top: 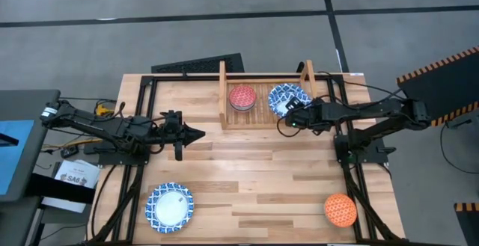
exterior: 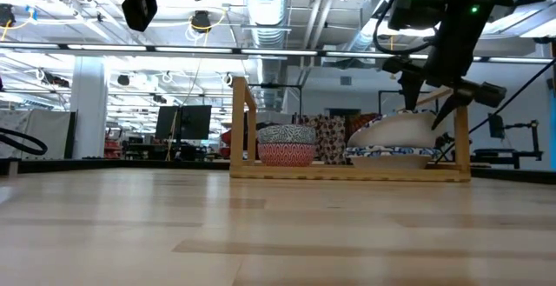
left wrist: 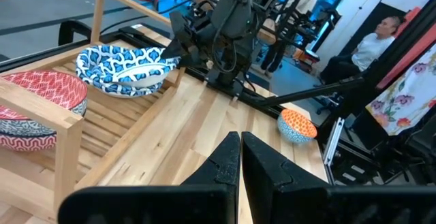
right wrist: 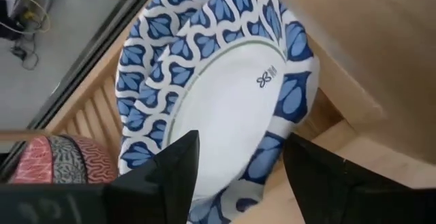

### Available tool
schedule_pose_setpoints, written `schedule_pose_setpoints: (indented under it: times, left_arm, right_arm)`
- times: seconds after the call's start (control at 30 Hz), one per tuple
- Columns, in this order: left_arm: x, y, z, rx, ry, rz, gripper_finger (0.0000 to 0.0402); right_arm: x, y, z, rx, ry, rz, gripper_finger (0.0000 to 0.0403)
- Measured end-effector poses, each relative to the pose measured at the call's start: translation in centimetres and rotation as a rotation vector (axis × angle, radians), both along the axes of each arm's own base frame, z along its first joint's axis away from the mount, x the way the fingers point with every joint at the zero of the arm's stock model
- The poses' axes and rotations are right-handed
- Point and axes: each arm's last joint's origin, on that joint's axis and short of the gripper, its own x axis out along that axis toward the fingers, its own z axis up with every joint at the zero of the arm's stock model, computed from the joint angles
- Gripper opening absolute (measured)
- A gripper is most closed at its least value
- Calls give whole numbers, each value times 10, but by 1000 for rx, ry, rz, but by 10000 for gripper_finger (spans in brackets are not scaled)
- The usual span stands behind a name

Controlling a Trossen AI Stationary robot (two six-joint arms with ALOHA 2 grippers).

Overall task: Place and stack bowls onto a shelf
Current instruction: Stack the large blue pattern bowl into the blue pattern large bowl on the shelf

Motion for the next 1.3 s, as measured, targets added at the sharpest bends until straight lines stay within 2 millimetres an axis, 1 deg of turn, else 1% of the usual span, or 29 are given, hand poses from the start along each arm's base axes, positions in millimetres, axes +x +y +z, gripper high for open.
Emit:
schedule_pose_setpoints:
  times: [0.17, 0.3, 0.47, 0.6, 0.8, 0.97, 1.1, 1.2, 1.3]
  left_arm:
    - [0, 0, 0, 0, 0, 1, 0]
    - [0, 0, 0, 0, 0, 6, 0]
    - [0, 1, 0, 2, 0, 27, 0]
    - [0, 1, 0, 3, 1, 36, 0]
    - [0, 2, -1, 6, 6, 58, 0]
    - [0, 5, -2, 8, 14, 76, 0]
    - [1, 9, -2, 8, 19, 100, 0]
    - [1, 12, -2, -1, 17, 119, 0]
    - [1, 14, -2, -10, 15, 133, 0]
  right_arm:
    - [-2, 1, -2, 42, 84, 90, 232]
    - [-2, 4, -2, 46, 93, 118, 232]
    - [-3, 6, 0, 54, 136, 213, 232]
    - [-4, 7, 3, 58, 125, 230, 232]
    - [-9, 6, 13, -1, 104, 243, 232]
    - [-14, 8, 22, -39, 105, 345, 232]
    - [-9, 16, 29, -58, 75, 497, 232]
    - [-4, 24, 28, -48, 77, 619, 232]
    - [-1, 32, 25, -46, 89, 627, 225]
